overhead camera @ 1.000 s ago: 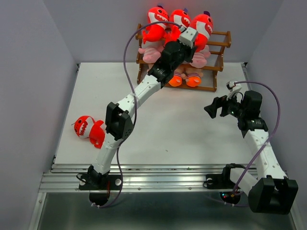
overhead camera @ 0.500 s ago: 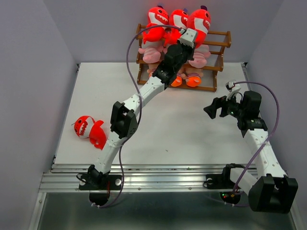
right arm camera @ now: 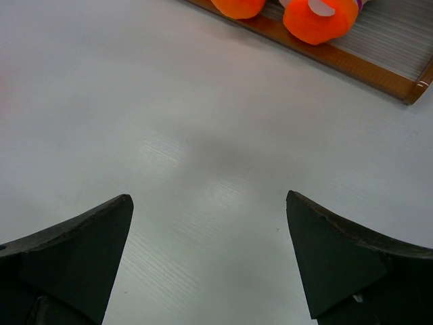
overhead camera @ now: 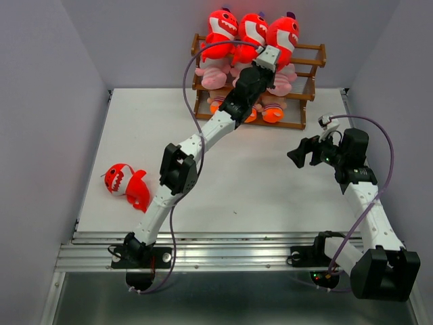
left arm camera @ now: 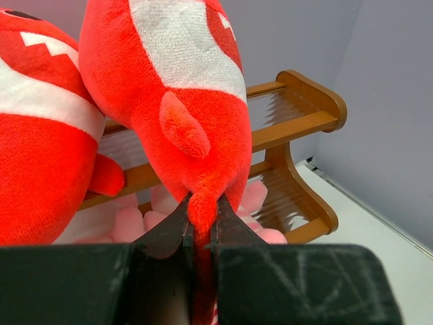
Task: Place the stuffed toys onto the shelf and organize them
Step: Place the stuffed toy onto shelf
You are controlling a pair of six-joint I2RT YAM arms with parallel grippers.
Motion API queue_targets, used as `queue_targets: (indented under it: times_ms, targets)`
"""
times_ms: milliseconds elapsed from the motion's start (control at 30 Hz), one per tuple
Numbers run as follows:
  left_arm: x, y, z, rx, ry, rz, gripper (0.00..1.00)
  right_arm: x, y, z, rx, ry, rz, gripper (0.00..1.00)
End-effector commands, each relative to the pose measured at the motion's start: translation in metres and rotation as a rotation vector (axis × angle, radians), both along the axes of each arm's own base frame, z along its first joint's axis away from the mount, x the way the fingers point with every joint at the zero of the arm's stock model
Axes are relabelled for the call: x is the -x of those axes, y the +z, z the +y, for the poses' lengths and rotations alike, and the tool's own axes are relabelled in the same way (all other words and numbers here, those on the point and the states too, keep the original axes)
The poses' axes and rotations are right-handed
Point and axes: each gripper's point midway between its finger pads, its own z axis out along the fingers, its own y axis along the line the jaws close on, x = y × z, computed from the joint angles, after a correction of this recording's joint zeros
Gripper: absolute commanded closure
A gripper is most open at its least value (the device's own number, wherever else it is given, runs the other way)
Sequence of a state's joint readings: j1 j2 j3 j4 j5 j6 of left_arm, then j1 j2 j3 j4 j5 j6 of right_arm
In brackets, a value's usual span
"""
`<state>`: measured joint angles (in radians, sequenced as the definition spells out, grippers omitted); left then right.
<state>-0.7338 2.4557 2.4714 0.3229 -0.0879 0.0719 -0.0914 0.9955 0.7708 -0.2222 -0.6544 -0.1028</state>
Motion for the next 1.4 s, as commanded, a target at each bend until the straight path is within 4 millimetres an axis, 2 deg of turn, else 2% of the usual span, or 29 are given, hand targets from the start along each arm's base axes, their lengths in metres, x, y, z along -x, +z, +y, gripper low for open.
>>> queue_targets:
  times_ms: [0,267,467,767,967,1067,1200,1267,1300,1367]
  targets:
    - [0.013,0.074,0.011,0.121,0.015,-0.147,1.00,-0.007,0.012,-0.001,-0.005,0.001,-0.052,0.00]
    - [0.012,0.071,0.010,0.118,0.011,-0.144,1.00,-0.007,0.010,-0.001,-0.003,0.000,-0.048,0.00]
    - [0.013,0.071,0.010,0.124,0.010,-0.139,0.92,-0.007,0.011,-0.001,-0.001,-0.001,-0.050,0.00]
    - [0.013,0.072,0.010,0.140,0.006,-0.130,0.61,-0.008,0.012,-0.002,0.001,-0.003,-0.055,0.00]
    - [0.015,0.076,0.011,0.150,0.004,-0.133,0.53,-0.007,0.012,-0.002,0.001,-0.003,-0.054,0.00]
    - [0.016,0.079,0.011,0.157,0.002,-0.135,0.53,-0.007,0.012,-0.002,0.001,-0.003,-0.055,0.00]
    - [0.018,0.082,0.011,0.172,-0.005,-0.136,0.63,-0.007,0.011,-0.002,0.003,-0.004,-0.055,0.00]
    - [0.019,0.085,0.011,0.187,-0.009,-0.137,0.69,-0.007,0.012,-0.002,0.004,-0.005,-0.056,0.00]
    - [0.019,0.084,0.010,0.190,-0.013,-0.136,0.77,-0.007,0.013,-0.002,0.004,-0.005,-0.058,0.00]
    - [0.019,0.085,0.010,0.205,-0.016,-0.132,0.84,-0.007,0.013,-0.002,0.004,-0.005,-0.059,0.00]
